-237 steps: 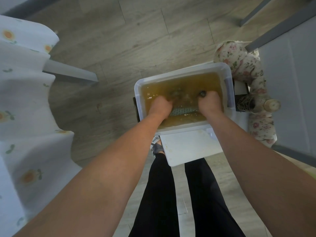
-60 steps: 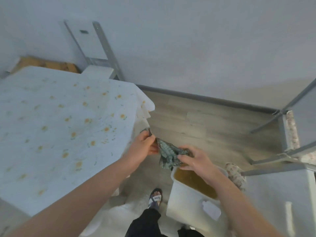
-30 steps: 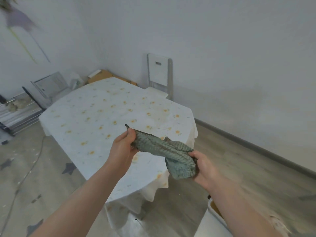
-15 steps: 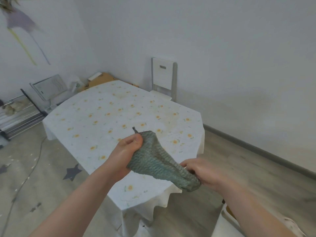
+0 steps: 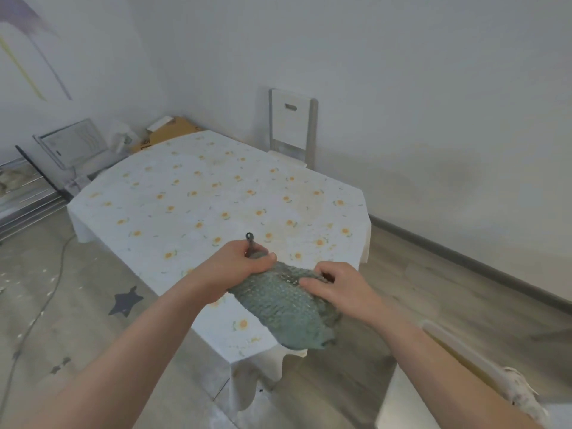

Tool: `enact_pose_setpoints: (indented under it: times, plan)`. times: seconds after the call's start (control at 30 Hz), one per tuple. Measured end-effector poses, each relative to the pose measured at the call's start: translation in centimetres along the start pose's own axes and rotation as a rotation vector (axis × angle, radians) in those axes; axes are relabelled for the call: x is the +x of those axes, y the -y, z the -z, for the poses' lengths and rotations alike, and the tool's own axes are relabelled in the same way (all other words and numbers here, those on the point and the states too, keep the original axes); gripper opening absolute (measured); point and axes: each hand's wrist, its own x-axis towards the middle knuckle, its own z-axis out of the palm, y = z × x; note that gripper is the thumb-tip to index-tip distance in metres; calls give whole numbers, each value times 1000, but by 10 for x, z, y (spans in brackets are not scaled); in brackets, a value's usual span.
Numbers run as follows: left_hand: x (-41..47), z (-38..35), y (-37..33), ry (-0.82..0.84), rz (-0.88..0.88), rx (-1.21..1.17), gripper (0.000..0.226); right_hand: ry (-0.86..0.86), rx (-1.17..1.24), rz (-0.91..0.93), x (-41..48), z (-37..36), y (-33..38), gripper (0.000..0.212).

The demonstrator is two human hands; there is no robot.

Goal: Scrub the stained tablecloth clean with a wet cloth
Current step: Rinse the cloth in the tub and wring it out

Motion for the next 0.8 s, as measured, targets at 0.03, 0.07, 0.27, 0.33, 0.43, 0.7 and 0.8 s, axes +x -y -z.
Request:
enact_pose_setpoints:
  times: [0.03,0.07,0.27,0.33,0.43,0.7,0.8]
  plan:
    - [2,3,10,-51,68,95,50,30,63,-31,-2,-1,0,48]
    - [4,3,17,-61,125,148,56,70,139,-63,-4,-3,0,49]
    - [-14,5,41,90,105,57,47,-10,648,-306,-4,-16,7,33]
    - [-21,6,52,84,19,20,61,-91,777,-367,-2,-15,7,35]
    - [-31,-10,80,-33,-116,-209,94,-65,908,-414,-1,-19,10,44]
    - [-40,-31,104,-209,-225,-469,99,126,1127,-301,4,-17,20,67]
    - [-36,-21,99,-207,-219,-526,82,66,996,-317,0,-8,19,50]
